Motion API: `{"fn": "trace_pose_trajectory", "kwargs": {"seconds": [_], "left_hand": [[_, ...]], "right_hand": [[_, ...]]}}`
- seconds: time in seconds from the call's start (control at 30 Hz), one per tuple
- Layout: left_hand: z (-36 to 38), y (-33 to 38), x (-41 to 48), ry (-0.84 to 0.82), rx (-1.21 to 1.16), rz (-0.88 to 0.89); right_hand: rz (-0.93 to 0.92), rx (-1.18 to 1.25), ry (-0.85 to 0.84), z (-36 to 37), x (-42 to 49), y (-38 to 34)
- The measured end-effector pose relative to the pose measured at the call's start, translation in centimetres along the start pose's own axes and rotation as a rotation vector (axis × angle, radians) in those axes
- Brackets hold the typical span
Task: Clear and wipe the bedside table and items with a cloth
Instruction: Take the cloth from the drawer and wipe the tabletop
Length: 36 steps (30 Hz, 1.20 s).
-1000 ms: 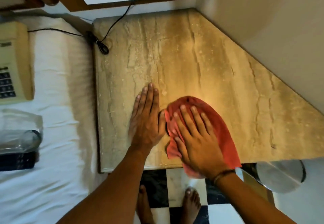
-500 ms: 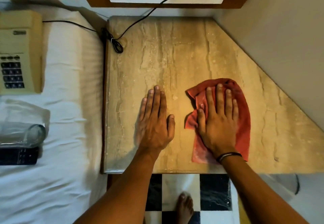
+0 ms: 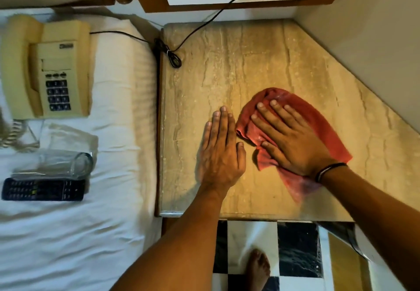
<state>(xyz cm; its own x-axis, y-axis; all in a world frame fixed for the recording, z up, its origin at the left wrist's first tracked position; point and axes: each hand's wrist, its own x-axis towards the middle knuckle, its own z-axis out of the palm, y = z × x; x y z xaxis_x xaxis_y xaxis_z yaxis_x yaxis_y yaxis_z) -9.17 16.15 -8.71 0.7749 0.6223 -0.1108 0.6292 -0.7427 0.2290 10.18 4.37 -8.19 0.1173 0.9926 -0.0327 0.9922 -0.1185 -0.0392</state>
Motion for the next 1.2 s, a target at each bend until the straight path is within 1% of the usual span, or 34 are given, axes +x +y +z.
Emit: {"fn": "trace_pose_trajectory", "kwargs": {"seconds": [0.03, 0.07, 0.1, 0.13, 0.2, 0.23, 0.27, 0.3, 0.4, 0.53, 0.6, 0.67, 0.73, 0.77, 0.8, 0.83, 0.87, 0.9, 0.97, 1.0, 1.03, 1.07, 1.1, 1.13, 1.2], "left_hand": [[0.0, -0.2, -0.1, 0.002, -0.006, 0.001], [0.0, -0.1, -0.1, 0.002, -0.01, 0.003], [0.0, -0.1, -0.2, 0.005, -0.005, 0.003], [0.0, -0.1, 0.0, -0.001, -0.001, 0.005], [-0.2, 0.0, 0.0, -0.023, -0.005, 0.002], [-0.2, 0.0, 0.0, -0.023, -0.003, 0.0], [-0.2, 0.1, 0.0, -0.023, -0.002, 0.0], [-0.2, 0.0, 0.1, -0.023, -0.007, -0.001], [-0.3, -0.3, -0.4, -0.033, -0.011, -0.005], [-0.6, -0.3, -0.3, -0.021, -0.019, -0.036], [-0.5, -0.4, -0.4, -0.025, -0.014, -0.037], [-0.3, -0.2, -0.3, -0.031, -0.029, -0.032], [-0.3, -0.2, -0.2, -0.019, -0.038, -0.035], [-0.3, -0.3, -0.3, -0.009, -0.037, -0.036], [-0.3, -0.3, -0.2, -0.004, -0.038, -0.031], [-0.2, -0.3, -0.2, 0.006, -0.042, -0.029], [-0.1, -0.4, 0.0, 0.012, -0.042, -0.027], [0.0, -0.3, 0.0, 0.013, -0.039, -0.033], [0.2, -0.3, 0.3, 0.023, -0.024, -0.046], [0.3, -0.2, 0.0, 0.019, -0.013, -0.047], [0.3, -0.3, 0.4, 0.026, 0.012, -0.046], [0.3, -0.3, 0.3, 0.027, 0.018, -0.048], [0.4, -0.3, 0.2, 0.026, 0.008, -0.039], [0.4, -0.3, 0.2, 0.022, -0.006, -0.028], [0.3, -0.1, -0.1, 0.039, 0.009, -0.044]], "right_hand": [[-0.022, -0.003, 0.001, 0.0, 0.1, 1.3], [0.035, 0.014, 0.015, -0.1, 0.2, 2.3], [0.159, 0.047, 0.036, -0.2, 0.6, 2.8], [0.331, 0.077, 0.056, -0.4, 1.1, 2.8], [0.693, 0.139, 0.121, -0.5, 2.1, 0.4], [0.833, 0.153, 0.154, -0.4, 2.4, -1.3], [0.921, 0.157, 0.173, -0.2, 2.4, -3.1], [0.947, 0.153, 0.185, -0.1, 2.2, -4.7], [0.854, 0.122, 0.153, 0.5, 0.2, -8.3], [0.77, 0.087, 0.101, 0.6, -0.5, -8.0], [0.662, 0.094, 0.102, 0.7, -0.8, -7.5], [0.416, 0.076, 0.092, 0.8, -1.2, -4.8], [0.094, 0.025, 0.033, 0.5, -1.3, -0.9], [-0.03, -0.013, -0.014, 0.2, -1.0, 0.8], [-0.1, -0.035, -0.045, 0.1, -0.7, 2.4], [-0.098, -0.035, -0.056, 0.0, -0.3, 3.6], [-0.007, -0.002, -0.042, 0.2, 0.1, 4.1], [0.18, 0.042, 0.0, 0.1, 0.5, 3.7], [0.732, 0.165, 0.125, -0.1, 1.6, 1.1], [0.961, 0.209, 0.172, -0.2, 1.9, -1.0], [1.066, 0.227, 0.199, -0.4, 2.8, -2.7], [1.056, 0.218, 0.177, -0.1, 2.9, -4.5], [0.976, 0.197, 0.138, 0.1, 2.4, -6.0], [0.844, 0.175, 0.095, 0.5, 1.4, -6.9], [0.571, 0.15, 0.073, 0.8, -0.6, -6.9]]}}
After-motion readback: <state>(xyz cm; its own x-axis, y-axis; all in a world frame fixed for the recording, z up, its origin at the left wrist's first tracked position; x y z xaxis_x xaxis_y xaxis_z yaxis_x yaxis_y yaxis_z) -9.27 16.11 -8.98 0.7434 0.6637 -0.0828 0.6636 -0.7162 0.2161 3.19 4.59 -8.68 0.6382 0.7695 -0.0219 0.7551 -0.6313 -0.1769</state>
